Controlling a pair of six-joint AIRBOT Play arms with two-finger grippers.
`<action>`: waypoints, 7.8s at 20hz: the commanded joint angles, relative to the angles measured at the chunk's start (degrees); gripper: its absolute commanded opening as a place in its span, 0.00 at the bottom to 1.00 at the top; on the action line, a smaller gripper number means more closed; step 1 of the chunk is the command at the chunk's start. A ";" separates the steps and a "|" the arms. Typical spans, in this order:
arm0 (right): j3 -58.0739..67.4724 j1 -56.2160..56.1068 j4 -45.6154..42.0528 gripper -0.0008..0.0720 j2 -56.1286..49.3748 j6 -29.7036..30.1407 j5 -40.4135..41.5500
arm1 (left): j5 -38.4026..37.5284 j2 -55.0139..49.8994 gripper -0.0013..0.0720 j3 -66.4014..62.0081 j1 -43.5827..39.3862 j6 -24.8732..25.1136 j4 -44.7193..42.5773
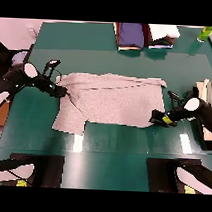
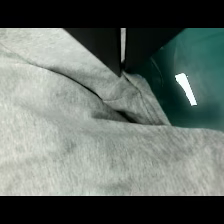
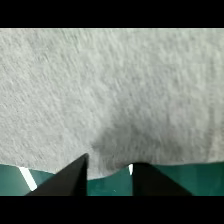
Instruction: Fold the shirts.
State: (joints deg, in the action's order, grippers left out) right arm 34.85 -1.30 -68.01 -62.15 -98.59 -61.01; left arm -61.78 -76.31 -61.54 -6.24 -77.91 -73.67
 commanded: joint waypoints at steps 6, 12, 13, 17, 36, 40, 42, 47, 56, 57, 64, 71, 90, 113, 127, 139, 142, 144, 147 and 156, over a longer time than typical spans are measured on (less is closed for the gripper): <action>9.55 -6.29 -4.44 0.03 0.94 2.71 -0.90 | -0.42 9.55 0.05 -2.56 0.04 -1.75 -2.01; 36.92 -3.65 -7.17 0.03 15.26 6.23 -7.26 | -1.81 31.74 0.05 -19.02 0.04 -4.68 -2.19; 41.86 -2.75 -7.15 0.03 17.11 6.32 -8.11 | -1.14 34.82 0.05 -22.84 0.04 -4.72 -2.21; 56.83 1.60 -7.19 0.03 22.86 7.67 -8.66 | 1.70 41.66 0.05 -36.63 0.04 -7.52 -2.19; 62.77 0.33 -10.21 0.03 -12.39 9.11 -23.89 | -19.28 -2.40 0.05 -46.29 0.04 -4.42 -3.15; 58.05 0.44 -10.01 0.03 -24.00 9.40 -15.69 | -16.13 -16.55 0.05 -43.74 0.04 -4.24 -7.02; 60.61 0.44 -10.01 0.03 -29.44 10.23 -14.10 | -13.92 -21.29 0.05 -43.71 0.04 -4.09 -7.26; 71.41 0.44 -10.08 0.03 -37.31 11.10 -15.74 | -11.19 -23.32 0.05 -43.63 0.59 -1.75 -7.21; 59.06 0.44 -10.10 0.03 -34.84 12.94 -14.64 | -12.00 -23.56 0.05 -34.25 1.40 -1.09 -5.62; 57.83 0.44 -10.10 0.03 -34.86 12.94 -14.45 | -11.45 -23.56 0.05 -32.79 1.40 -1.11 -5.42; 57.09 0.46 -9.64 0.56 -34.82 12.96 -15.91 | -14.03 -23.10 0.59 -31.54 1.40 -3.96 -5.73; 54.93 1.07 -9.64 0.56 -20.81 13.64 -22.18 | -18.58 -6.67 0.60 -20.02 1.40 -9.27 -9.94; 29.44 0.44 -6.45 0.56 -4.11 11.45 -13.49 | 13.27 15.91 0.57 27.89 -5.09 -14.84 8.31; 1.97 11.61 -2.25 0.74 -2.21 11.65 -5.68 | 6.51 15.93 0.05 24.72 -6.45 -11.54 4.46; 6.51 3.30 -17.75 0.03 13.05 11.72 -20.59 | -17.86 37.62 0.05 24.72 -6.45 -13.64 -4.50; 25.09 3.26 -17.38 0.03 -2.03 11.69 -18.43 | -6.75 28.30 0.05 12.46 -6.43 -11.82 -11.74; 31.95 3.28 -17.09 0.03 -10.62 11.69 -16.76 | -1.20 16.85 0.05 7.39 -5.77 -10.99 -12.13; 36.57 3.28 -17.05 0.03 -15.91 11.69 -16.02 | 1.64 10.23 0.05 4.83 -5.79 -10.99 -12.11; 43.69 3.28 -16.70 0.03 -22.82 11.69 -16.35 | 4.76 4.11 0.05 2.62 -5.79 -11.67 -12.11; 55.54 3.89 -10.03 0.70 -32.76 12.66 -15.91 | 2.51 3.08 0.60 -1.16 -5.79 -12.26 -12.07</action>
State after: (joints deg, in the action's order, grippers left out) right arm 87.15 2.09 -80.62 -92.90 -86.35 -77.36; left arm -57.80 -72.82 -60.62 -12.08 -90.00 -85.86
